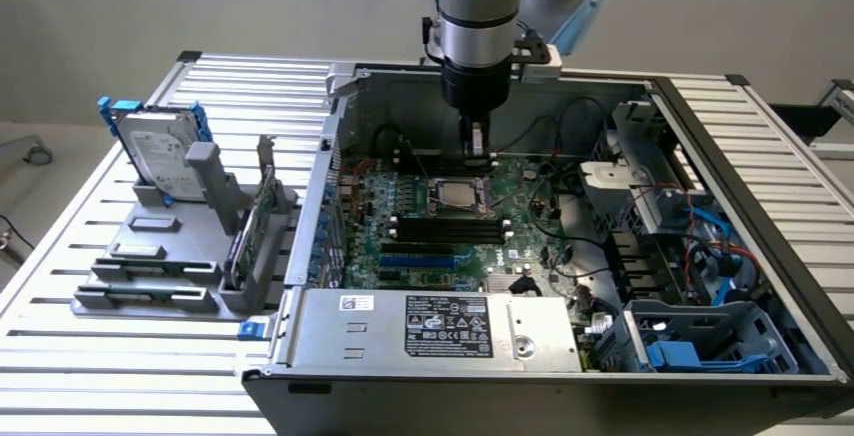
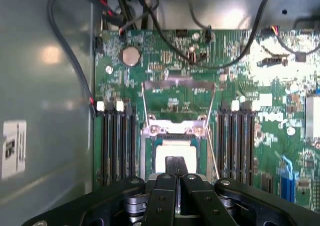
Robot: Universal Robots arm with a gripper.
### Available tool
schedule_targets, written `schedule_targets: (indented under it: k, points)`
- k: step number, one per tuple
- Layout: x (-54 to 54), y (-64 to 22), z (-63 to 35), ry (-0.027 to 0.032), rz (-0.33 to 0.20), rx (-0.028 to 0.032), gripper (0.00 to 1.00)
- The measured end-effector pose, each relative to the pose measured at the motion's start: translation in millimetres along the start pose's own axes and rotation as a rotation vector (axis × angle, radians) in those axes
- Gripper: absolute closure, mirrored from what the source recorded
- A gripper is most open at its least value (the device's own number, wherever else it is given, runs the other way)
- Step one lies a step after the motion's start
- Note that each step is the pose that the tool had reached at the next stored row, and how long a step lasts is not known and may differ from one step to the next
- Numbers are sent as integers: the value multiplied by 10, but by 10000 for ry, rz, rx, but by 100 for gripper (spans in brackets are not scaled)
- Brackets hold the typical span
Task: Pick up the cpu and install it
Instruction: 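Close the cpu cover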
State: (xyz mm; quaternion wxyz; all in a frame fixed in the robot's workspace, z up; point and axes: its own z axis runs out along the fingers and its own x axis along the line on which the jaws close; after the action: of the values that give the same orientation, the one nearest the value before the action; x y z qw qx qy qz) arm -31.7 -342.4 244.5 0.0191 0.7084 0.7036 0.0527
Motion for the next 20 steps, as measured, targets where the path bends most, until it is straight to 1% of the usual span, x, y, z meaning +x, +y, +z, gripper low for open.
schedule_targets:
  k: [5, 12, 15, 20]
  points:
    - [2, 230, -2, 0, 0, 0, 89]
    - [8, 557, -64, -1, 0, 0, 89]
    - [9, 693, -65, 2, 0, 0, 89]
    - [10, 828, -44, 1, 0, 1, 89]
